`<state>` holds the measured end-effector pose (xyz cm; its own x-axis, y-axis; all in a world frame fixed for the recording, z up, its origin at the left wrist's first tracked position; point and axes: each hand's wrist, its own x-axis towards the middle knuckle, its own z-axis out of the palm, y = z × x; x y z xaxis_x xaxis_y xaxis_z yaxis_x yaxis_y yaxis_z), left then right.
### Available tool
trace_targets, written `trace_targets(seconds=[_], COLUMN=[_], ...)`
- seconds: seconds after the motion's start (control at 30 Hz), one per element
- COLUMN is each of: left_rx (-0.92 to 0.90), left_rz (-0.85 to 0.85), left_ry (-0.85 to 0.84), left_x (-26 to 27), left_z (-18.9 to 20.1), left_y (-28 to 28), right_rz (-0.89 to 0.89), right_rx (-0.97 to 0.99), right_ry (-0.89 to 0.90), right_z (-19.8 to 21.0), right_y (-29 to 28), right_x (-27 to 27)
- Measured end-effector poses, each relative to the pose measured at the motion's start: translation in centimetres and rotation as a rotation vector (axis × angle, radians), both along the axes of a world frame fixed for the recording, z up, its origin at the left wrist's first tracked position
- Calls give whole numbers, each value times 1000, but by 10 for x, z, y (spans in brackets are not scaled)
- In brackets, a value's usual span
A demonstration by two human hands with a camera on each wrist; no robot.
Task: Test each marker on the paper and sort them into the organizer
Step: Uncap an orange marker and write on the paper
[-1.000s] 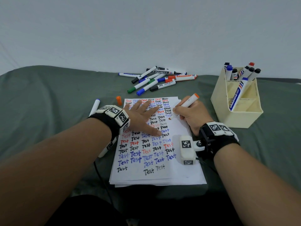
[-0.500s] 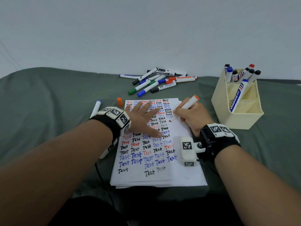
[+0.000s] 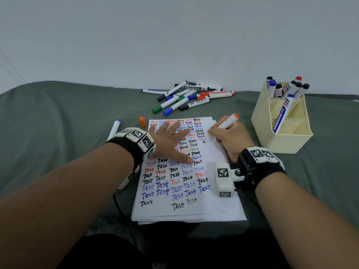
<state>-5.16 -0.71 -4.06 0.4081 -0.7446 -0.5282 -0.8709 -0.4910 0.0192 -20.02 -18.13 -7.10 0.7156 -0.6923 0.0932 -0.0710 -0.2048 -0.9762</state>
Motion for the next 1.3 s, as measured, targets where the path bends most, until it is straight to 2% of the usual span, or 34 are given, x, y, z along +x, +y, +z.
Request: trace_targets(seconds=[0.37, 0.53, 0.83, 1.3], left_rx=[0, -8, -6, -39], left_rz=[-6, -7, -4, -13], left_ry=[-4, -4, -2, -8], left_x=[-2, -1, 1, 4], left_z=[1, 1, -1, -6], left_y=[0, 1, 0, -1], right_rz=[25, -23, 8, -15], right_rx=[11, 46, -19, 40], right_ry=[10, -21, 32, 1], right_z=[-3, -7, -6, -7], right_y=[-3, -7, -7, -8], right_x=[3, 3, 2, 2])
